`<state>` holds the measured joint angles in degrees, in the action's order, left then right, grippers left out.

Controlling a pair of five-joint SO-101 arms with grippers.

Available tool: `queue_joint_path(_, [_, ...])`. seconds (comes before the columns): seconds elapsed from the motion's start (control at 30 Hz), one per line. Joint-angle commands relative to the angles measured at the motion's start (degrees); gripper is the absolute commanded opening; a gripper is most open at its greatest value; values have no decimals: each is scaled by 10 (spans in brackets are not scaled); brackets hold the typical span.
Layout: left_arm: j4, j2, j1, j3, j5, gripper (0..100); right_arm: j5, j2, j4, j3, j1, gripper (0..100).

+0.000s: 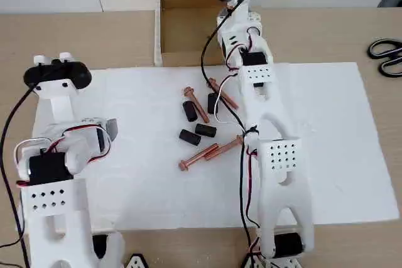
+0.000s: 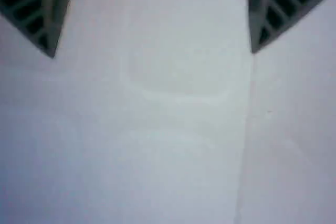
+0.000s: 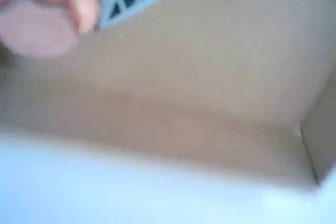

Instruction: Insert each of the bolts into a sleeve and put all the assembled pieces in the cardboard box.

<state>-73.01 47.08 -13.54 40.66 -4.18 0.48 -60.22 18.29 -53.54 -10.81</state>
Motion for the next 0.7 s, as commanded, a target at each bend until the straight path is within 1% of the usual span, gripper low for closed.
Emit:
queue_joint_path(0.0, [2, 13, 1, -1, 4, 227, 5, 18, 30, -65, 4, 189])
queue_joint_path(0.1, [2, 13, 1, -1, 4, 227, 4, 15, 58, -84, 3, 210])
queue_joint_path(0.33, [2, 13, 1, -1, 4, 227, 5, 19, 61, -91, 3, 210])
queue_joint_path(0.43, [2, 13, 1, -2, 4, 227, 5, 19, 80, -129, 4, 210])
queue_joint_path(0.53, [2, 13, 1, -2, 4, 227, 5, 19, 145, -200, 4, 210])
queue_joint_path(0.67, [3, 13, 1, -3, 4, 227, 5, 19, 272, -320, 0, 210])
